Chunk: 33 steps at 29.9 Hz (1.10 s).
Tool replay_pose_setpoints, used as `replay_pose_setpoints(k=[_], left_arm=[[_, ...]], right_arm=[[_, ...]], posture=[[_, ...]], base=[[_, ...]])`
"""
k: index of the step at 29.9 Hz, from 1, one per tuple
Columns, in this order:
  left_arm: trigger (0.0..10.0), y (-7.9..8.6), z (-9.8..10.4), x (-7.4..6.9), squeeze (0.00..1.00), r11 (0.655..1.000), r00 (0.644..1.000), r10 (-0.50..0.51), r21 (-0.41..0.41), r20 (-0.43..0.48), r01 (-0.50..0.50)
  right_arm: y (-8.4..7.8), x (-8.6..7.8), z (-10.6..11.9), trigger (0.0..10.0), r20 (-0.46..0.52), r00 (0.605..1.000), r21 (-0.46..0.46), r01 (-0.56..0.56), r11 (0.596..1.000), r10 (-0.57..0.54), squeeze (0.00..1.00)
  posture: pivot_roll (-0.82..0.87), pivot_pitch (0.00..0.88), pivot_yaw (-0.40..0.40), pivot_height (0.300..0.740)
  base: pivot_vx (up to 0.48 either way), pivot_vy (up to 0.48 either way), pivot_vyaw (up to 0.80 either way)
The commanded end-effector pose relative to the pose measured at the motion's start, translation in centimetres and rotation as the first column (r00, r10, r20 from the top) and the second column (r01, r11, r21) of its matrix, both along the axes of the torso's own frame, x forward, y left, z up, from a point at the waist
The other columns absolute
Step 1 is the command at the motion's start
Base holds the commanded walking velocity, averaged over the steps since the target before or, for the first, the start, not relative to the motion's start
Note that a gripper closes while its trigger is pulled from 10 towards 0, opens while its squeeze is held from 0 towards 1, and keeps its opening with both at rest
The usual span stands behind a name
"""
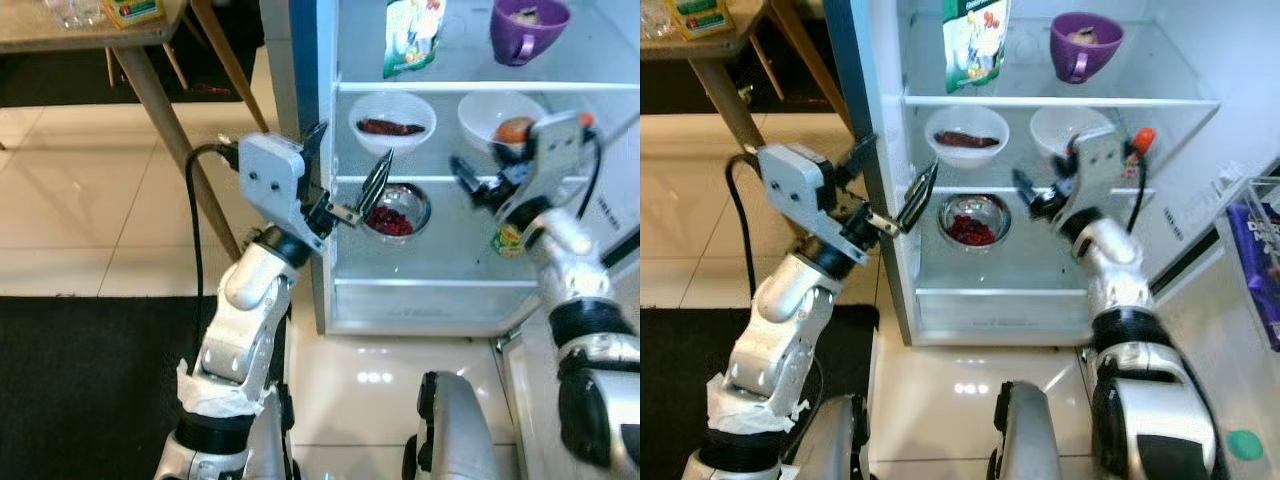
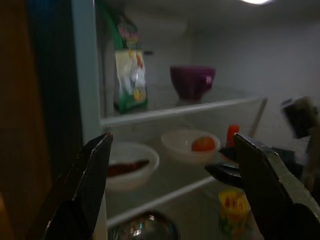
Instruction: Restocking fridge
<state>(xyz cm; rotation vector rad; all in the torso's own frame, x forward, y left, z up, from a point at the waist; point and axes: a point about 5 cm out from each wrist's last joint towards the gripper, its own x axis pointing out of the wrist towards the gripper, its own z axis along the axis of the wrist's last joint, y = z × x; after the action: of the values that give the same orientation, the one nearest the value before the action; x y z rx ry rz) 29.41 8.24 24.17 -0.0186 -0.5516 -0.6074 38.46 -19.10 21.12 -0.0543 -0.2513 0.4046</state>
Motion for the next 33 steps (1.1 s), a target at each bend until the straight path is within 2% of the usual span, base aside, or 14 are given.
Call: replay_pose_setpoints(k=[1,8,10,11,13,17,19,21,26,28,30,31,32,33], left_arm=[[10.0,-0.2,-1.1,0.0,0.00,1.000,1.000,-0.003,0.024,-0.018,0.003],[10.0,-0.2,-5.5,0.6,0.00,0.996,0.991,0.013,0.092,-0.133,-0.001],[10.0,0.2,-10.1,0.6,0.00,0.985,0.965,0.055,0.170,-0.256,-0.011],[10.0,0.2,-10.1,0.6,0.00,0.985,0.965,0.055,0.170,-0.256,-0.011],[10.0,0.9,-14.1,0.1,0.00,0.979,0.922,0.098,0.204,-0.376,-0.021],[10.0,1.4,-16.0,-0.2,0.00,0.977,0.892,0.122,0.211,-0.436,-0.030],[10.0,1.9,-17.8,-0.8,0.00,0.973,0.859,0.149,0.226,-0.491,-0.040],[10.0,3.7,-21.4,-2.3,0.00,0.965,0.766,0.213,0.252,-0.607,-0.069],[10.0,4.4,-22.5,-2.8,0.00,0.963,0.732,0.233,0.257,-0.641,-0.081],[10.0,6.0,-24.3,-3.8,0.00,0.954,0.662,0.283,0.273,-0.694,-0.122],[10.0,6.0,-24.3,-3.8,0.00,0.954,0.662,0.283,0.273,-0.694,-0.122],[10.0,7.0,-25.4,-4.4,0.00,0.944,0.620,0.320,0.297,-0.716,-0.143],[10.0,7.0,-25.4,-4.4,0.00,0.944,0.620,0.320,0.297,-0.716,-0.143],[10.0,8.0,-26.5,-5.3,0.00,0.932,0.565,0.358,0.322,-0.743,-0.167]], right_arm=[[0.5,-0.3,0.0,10.0,0.004,0.999,-0.002,-0.035,0.999,0.035,0.00],[2.8,-1.7,-4.5,10.0,-0.105,0.986,0.016,-0.128,0.992,0.129,0.00],[3.1,-2.5,-7.9,10.0,-0.214,0.969,0.000,-0.130,0.992,0.126,0.00],[3.1,-2.5,-7.9,10.0,-0.214,0.969,0.000,-0.130,0.992,0.126,0.00],[3.1,-3.5,-10.6,10.0,-0.303,0.946,-0.011,-0.128,0.992,0.119,0.00],[3.1,-4.0,-11.9,10.0,-0.349,0.931,-0.011,-0.122,0.992,0.111,0.00],[3.0,-4.7,-13.4,10.0,-0.396,0.913,-0.013,-0.110,0.994,0.096,0.00],[2.4,-6.8,-17.1,10.0,-0.529,0.848,-0.029,-0.066,0.997,0.041,0.00],[2.2,-7.7,-18.4,10.0,-0.571,0.821,-0.046,-0.056,0.997,0.020,0.00],[1.6,-9.2,-20.3,10.0,-0.640,0.768,-0.062,-0.026,0.998,-0.020,0.00],[1.6,-9.2,-20.3,10.0,-0.640,0.768,-0.062,-0.026,0.998,-0.020,0.00],[1.3,-9.9,-21.2,10.0,-0.671,0.740,-0.066,-0.005,0.998,-0.041,0.00],[1.3,-9.9,-21.2,10.0,-0.671,0.740,-0.066,-0.005,0.998,-0.041,0.00],[0.9,-10.7,-22.1,10.0,-0.700,0.708,-0.101,0.026,0.995,-0.090,0.00]], posture=[[-0.01,0.112,-0.020,0.571],[-0.01,0.076,-0.022,0.571],[-0.03,0.062,-0.032,0.581],[-0.03,0.062,-0.032,0.581],[-0.03,0.051,-0.038,0.590],[-0.03,0.044,-0.036,0.595],[-0.03,0.038,-0.034,0.600],[-0.02,0.021,-0.025,0.610],[-0.02,0.019,-0.023,0.615],[-0.01,0.009,-0.020,0.624],[-0.01,0.009,-0.020,0.624],[-0.01,0.001,-0.020,0.629],[-0.01,0.001,-0.020,0.629],[-0.01,0.000,-0.020,0.629]], base=[[0.000,0.000,0.00],[0.000,0.000,0.00],[0.000,0.000,0.00],[0.000,0.000,0.00],[0.000,0.000,0.00],[0.000,0.000,0.00],[0.000,0.000,0.00],[0.000,0.000,0.00],[0.000,0.000,0.00],[0.000,0.000,0.00],[0.000,0.000,0.00],[0.000,0.000,0.00],[0.000,0.000,0.00],[0.000,0.000,0.00]])
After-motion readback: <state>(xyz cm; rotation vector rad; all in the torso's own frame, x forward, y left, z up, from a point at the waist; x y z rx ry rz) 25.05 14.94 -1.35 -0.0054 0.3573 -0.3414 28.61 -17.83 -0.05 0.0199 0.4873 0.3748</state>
